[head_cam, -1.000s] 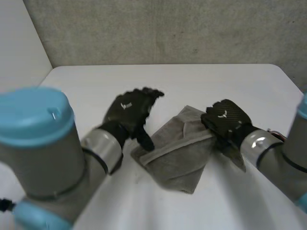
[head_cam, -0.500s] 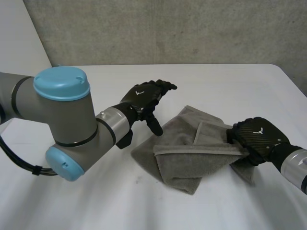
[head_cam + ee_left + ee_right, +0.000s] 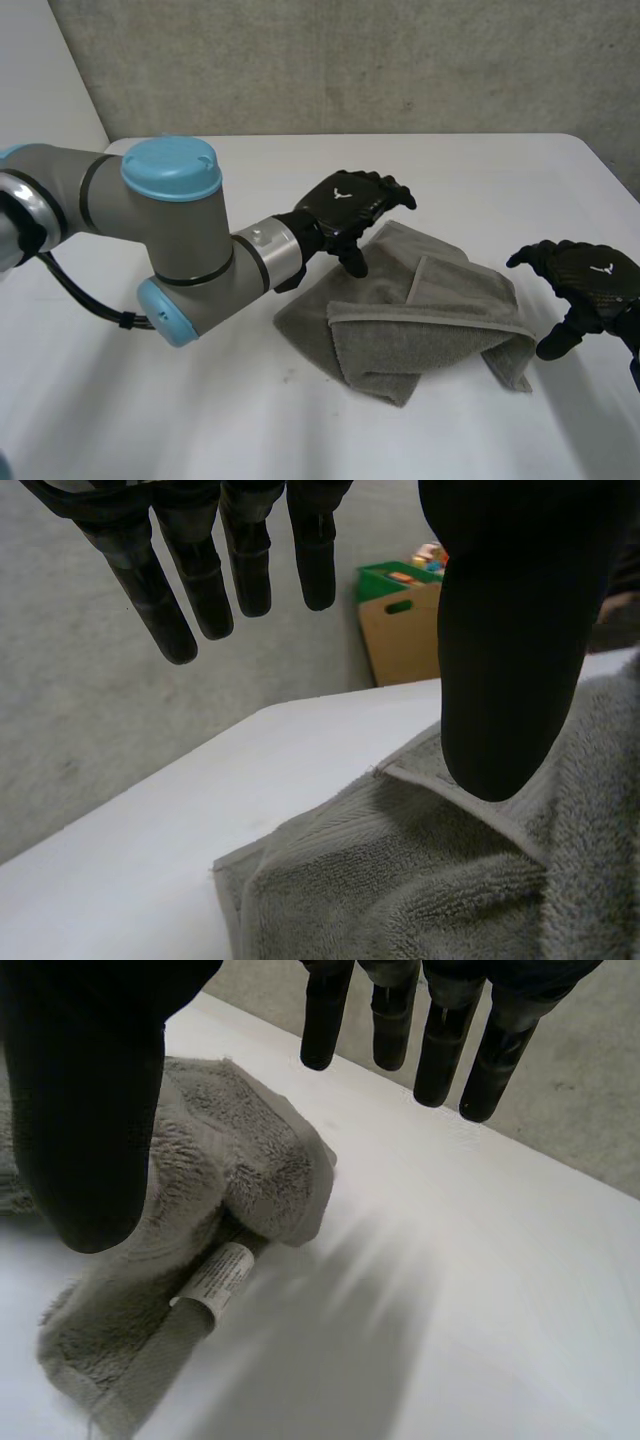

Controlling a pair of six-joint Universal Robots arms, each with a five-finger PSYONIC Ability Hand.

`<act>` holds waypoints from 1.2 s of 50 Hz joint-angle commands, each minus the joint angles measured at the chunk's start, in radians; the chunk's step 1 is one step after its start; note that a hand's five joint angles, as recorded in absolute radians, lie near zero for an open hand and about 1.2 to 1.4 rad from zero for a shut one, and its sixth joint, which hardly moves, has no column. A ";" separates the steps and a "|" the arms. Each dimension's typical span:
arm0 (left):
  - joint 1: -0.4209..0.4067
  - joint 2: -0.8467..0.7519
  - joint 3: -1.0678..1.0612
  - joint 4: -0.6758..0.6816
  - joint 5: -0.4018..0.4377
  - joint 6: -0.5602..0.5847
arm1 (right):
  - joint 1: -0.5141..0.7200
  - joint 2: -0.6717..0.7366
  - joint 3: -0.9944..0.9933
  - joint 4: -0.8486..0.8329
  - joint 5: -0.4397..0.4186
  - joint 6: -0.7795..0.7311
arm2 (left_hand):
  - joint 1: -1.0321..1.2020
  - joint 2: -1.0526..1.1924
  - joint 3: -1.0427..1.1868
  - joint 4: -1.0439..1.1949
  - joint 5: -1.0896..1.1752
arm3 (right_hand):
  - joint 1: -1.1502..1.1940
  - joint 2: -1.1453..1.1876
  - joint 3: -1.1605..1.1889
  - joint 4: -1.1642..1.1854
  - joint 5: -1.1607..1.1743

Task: Fold the towel.

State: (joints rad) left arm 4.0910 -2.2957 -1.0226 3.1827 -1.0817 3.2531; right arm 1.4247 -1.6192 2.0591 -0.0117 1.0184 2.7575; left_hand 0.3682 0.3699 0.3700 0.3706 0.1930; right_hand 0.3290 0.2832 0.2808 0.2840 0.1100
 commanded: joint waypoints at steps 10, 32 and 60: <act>-0.004 -0.120 0.117 0.005 0.098 0.070 | 0.002 -0.005 0.067 0.010 -0.003 0.021 | 0.060 0.058 0.058 0.057 0.060 | 0.067 0.113 0.115 0.112 0.112; -0.093 -0.310 0.324 -0.004 0.098 0.100 | 0.013 0.004 0.111 -0.023 -0.006 0.021 | 0.130 0.128 0.128 0.127 0.130 | 0.155 0.201 0.203 0.200 0.200; -0.113 -0.377 0.355 -0.014 0.083 0.198 | 0.028 0.007 0.122 -0.073 -0.004 0.019 | 1.028 1.026 1.026 1.026 1.029 | 0.493 0.539 0.541 0.538 0.537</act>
State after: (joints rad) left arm 3.9773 -2.6810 -0.6597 3.1645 -0.9851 3.4399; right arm 1.4399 -1.6091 2.1882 -0.0849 1.0135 2.7765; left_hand 0.9250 0.9385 0.9370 0.9381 0.7509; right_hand 0.8014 0.6978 0.7006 0.7004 0.5185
